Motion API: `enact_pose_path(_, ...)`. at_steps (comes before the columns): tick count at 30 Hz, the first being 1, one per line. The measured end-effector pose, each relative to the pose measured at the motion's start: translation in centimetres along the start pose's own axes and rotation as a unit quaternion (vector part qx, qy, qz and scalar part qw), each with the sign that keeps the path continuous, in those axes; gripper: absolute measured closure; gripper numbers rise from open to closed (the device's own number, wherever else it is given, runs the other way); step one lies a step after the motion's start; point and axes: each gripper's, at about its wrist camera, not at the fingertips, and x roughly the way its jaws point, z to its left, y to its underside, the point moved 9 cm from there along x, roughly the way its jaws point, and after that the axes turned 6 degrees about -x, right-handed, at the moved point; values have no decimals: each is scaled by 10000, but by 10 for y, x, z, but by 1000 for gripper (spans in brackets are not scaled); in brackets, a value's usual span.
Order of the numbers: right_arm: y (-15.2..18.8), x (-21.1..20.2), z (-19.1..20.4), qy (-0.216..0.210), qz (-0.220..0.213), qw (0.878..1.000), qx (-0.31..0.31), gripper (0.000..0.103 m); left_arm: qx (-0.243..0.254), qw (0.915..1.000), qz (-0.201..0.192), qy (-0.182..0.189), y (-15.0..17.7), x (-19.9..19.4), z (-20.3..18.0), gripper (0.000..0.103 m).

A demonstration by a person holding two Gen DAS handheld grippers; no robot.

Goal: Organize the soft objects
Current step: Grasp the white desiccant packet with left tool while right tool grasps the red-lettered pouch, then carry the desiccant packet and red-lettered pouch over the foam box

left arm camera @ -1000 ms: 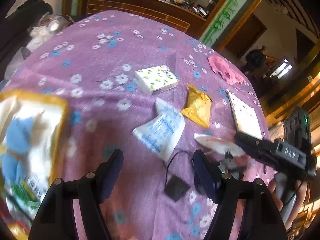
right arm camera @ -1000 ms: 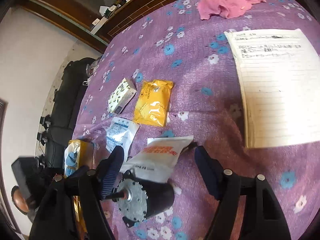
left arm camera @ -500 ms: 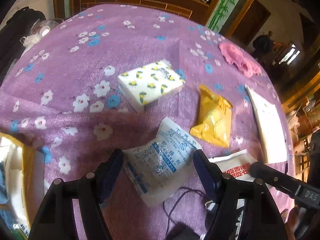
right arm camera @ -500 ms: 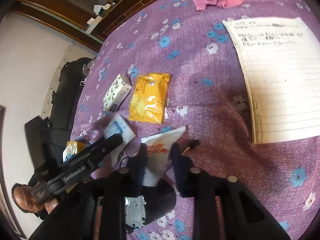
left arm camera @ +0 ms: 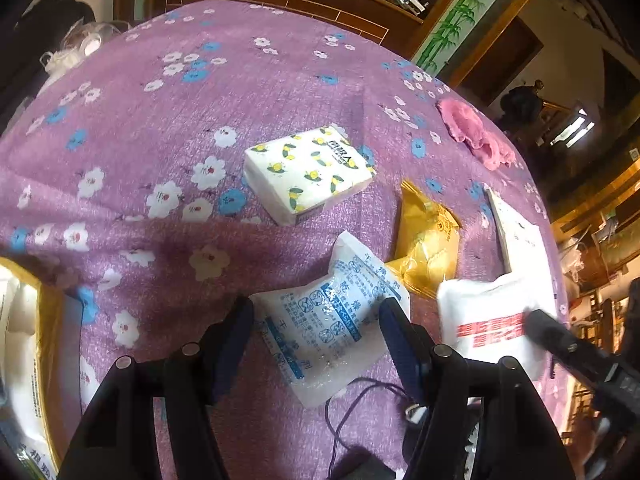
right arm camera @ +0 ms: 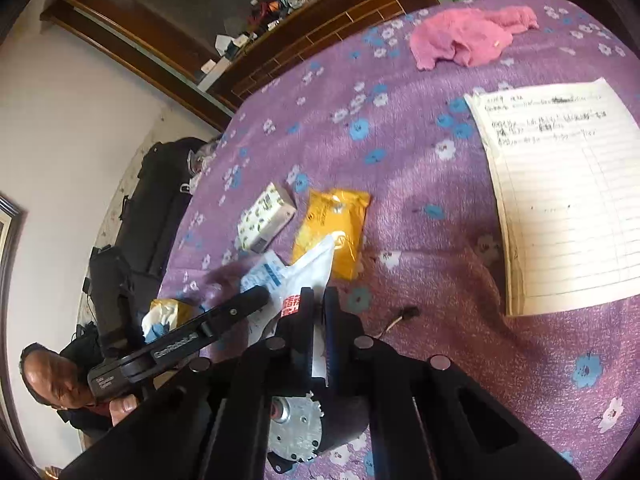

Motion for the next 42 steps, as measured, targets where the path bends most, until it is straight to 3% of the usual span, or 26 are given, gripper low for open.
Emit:
enact_pose_path(1, -1, -2, 0, 22, -52, 10000, -10, 99, 2, 10000, -51, -37, 1, 0, -1, 35)
enact_pose_path(2, -2, -3, 0, 55, -89, 9999, -28, 99, 22, 10000, -65, -70, 3, -1, -1, 43)
enact_pose_path(4, -4, -4, 0, 92, -129, 9999, -29, 99, -32, 10000, 58, 58, 9, -2, -1, 72)
enact_pose_path(5, -4, -5, 0, 103, -160, 9998, -40, 99, -82, 9997, 155, 168, 12, -1, -2, 95)
enact_pose_path(6, -5, -6, -1, 133, -197, 9997, -57, 99, -140, 9992, 283, 229, 18, -1, -2, 97)
enact_pose_path(10, -7, -7, -3, 138, -247, 9996, -20, 99, 160, 9996, 45, 218, 14, -18, -6, 97)
enact_pose_path(11, -7, -8, -4, 139, -253, 9996, -13, 99, 153, 9997, -42, 186, 11, -21, -5, 88)
enact_pose_path(12, -8, -9, -3, 121, -275, 9995, -7, 99, 86, 9998, -136, 119, 4, -25, -4, 65)
enact_pose_path(14, -9, -9, -3, 144, -293, 9995, -16, 99, 42, 9997, -204, 118, -8, -24, -7, 33)
enact_pose_path(16, -9, -10, -5, 150, -296, 9994, -1, 99, 138, 9996, -225, 85, -20, -13, -18, 32)
enact_pose_path(20, -10, -10, -10, 198, -306, 9993, 71, 99, 250, 9996, 105, -116, -21, 21, -21, 29)
enact_pose_path(22, -11, -12, -13, 214, -330, 9992, 123, 99, 199, 9997, 116, 103, -12, 14, -20, 29)
enact_pose_path(25, -12, -16, -14, 225, -381, 9989, 148, 99, 231, 9969, 501, 556, 8, 7, -24, 29)
enact_pose_path(27, -12, -15, -14, 243, -383, 9989, 123, 99, 308, 9962, 650, 489, 16, 5, -22, 29)
enact_pose_path(31, -11, -12, -15, 258, -338, 9990, 151, 98, 547, 9982, 209, 124, -3, -2, -28, 29)
enact_pose_path(34, -10, -12, -16, 265, -339, 9990, 155, 98, 469, 9982, -29, 374, -18, -4, -43, 29)
enact_pose_path(36, -10, -11, -17, 331, -339, 9988, 124, 98, 719, 9972, -33, 222, -14, 5, -50, 29)
enact_pose_path(38, -9, -10, -16, 347, -328, 9988, 119, 98, 1041, 9943, 186, -162, -1, 18, -45, 29)
enact_pose_path(42, -9, -11, -15, 325, -331, 9989, 117, 99, 1008, 9948, 112, -79, 15, 9, -33, 35)
